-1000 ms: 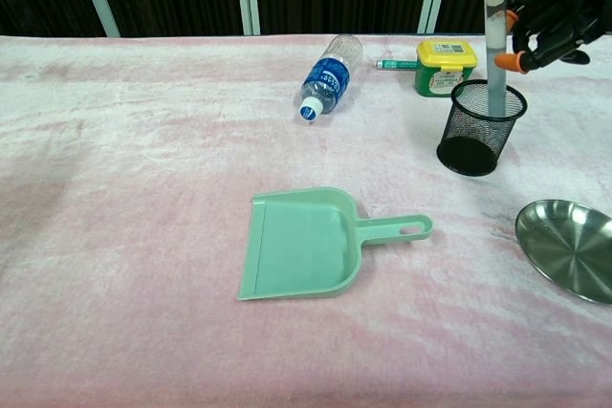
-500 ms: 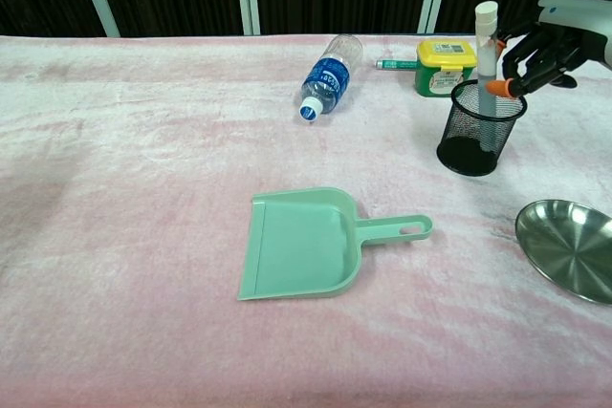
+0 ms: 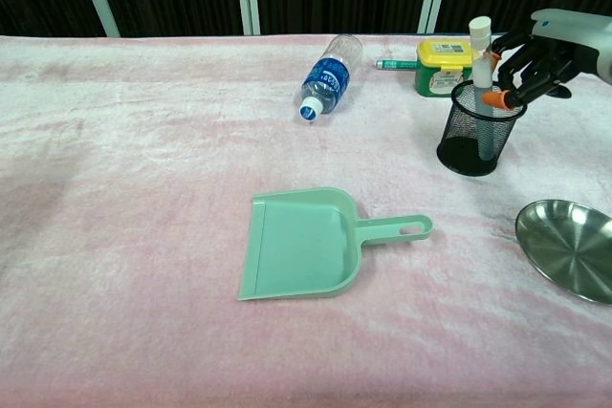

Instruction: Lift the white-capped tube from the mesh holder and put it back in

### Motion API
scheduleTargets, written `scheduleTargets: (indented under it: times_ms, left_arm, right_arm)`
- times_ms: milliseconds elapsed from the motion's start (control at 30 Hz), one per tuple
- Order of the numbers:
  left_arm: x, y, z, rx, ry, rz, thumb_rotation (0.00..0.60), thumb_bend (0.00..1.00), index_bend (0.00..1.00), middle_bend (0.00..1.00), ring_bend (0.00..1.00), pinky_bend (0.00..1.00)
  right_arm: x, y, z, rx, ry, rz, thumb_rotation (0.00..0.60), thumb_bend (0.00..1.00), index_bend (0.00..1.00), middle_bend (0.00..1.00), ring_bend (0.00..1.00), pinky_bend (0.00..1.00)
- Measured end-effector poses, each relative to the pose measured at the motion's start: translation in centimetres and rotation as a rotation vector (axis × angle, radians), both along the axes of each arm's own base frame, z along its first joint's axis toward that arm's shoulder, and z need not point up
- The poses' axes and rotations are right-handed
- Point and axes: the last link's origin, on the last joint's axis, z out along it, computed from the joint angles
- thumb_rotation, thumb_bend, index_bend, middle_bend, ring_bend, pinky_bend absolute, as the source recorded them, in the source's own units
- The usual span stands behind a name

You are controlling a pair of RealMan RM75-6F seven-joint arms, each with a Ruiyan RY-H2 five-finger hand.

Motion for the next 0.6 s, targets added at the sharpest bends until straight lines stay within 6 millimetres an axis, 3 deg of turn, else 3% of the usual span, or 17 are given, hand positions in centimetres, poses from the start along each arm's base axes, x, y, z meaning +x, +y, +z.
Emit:
scheduleTargets:
  times_ms: [367,600]
  left_arm:
    - [0.0,0.02,-0.02,-0.001,0.001,0.001,0.6,0.32,0.16,0.02,0.0,0.0]
    - [-0.01,0.02,-0.03,-0.002,0.002,0.001,0.6,0.32,0.16,0.02,0.0,0.0]
  right_arm:
    - [-0.11,0.15,-0.37,0.008,0.01,0.007,0.6,0.35,0.68,0.71,0.86,0.86]
    - [-0.06,0.23,-0.53,0.014,0.009,0.012,0.6,0.35,0.54,0.71,0.86,0.86]
